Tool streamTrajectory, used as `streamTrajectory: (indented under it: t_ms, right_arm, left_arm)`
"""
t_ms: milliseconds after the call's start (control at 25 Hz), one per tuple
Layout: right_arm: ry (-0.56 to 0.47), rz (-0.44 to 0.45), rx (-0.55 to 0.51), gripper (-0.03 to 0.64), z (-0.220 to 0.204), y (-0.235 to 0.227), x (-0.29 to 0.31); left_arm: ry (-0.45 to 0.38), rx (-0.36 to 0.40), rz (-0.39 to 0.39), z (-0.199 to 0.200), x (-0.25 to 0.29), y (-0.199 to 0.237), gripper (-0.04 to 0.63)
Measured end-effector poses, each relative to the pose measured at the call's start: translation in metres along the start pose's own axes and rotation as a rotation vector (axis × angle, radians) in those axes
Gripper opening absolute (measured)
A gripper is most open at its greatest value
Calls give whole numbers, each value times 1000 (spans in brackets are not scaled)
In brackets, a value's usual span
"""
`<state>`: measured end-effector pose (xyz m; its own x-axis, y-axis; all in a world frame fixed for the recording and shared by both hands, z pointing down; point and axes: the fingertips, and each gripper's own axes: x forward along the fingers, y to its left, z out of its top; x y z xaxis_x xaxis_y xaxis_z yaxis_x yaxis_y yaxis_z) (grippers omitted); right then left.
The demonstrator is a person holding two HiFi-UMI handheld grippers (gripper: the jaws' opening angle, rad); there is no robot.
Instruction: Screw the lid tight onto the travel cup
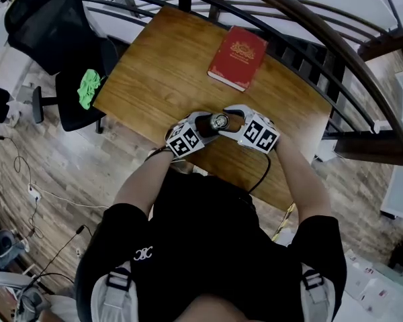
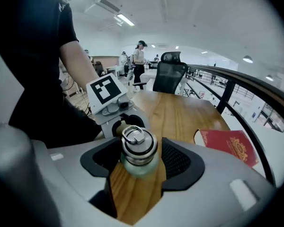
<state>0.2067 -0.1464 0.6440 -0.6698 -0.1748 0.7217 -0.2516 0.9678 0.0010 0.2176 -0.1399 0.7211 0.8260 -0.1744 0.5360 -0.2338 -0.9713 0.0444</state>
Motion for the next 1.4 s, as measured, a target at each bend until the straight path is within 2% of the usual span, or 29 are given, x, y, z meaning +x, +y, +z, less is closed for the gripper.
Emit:
streamTrajectory:
  t_ms: [160, 360, 560, 800, 1160, 1280, 1400]
  right_arm:
    - [37, 64, -1, 250, 3, 0, 5]
    - [1, 18, 98, 250, 4, -1, 3]
    - [-87, -114, 215, 249, 3, -3, 1]
    - [-167, -319, 385, 250, 3, -6, -2]
    - [-177, -607, 599, 250, -2, -11, -4]
    - [-166, -659, 647, 250, -2, -12, -4]
    - [-183, -648, 650, 250, -2, -11, -4]
  left_arm:
    - [-6, 6, 1, 1, 0, 0, 351]
    - [-3, -3, 3, -1, -1, 0, 351]
    - [-8, -13, 6, -2, -1, 0, 353]
    - [11, -18, 8, -6, -1, 0, 352]
    - [-1, -21, 17, -5, 0, 2, 351]
    - [-6, -25, 19, -5, 0, 1, 351]
    - [-8, -31, 17, -5, 0, -1, 351]
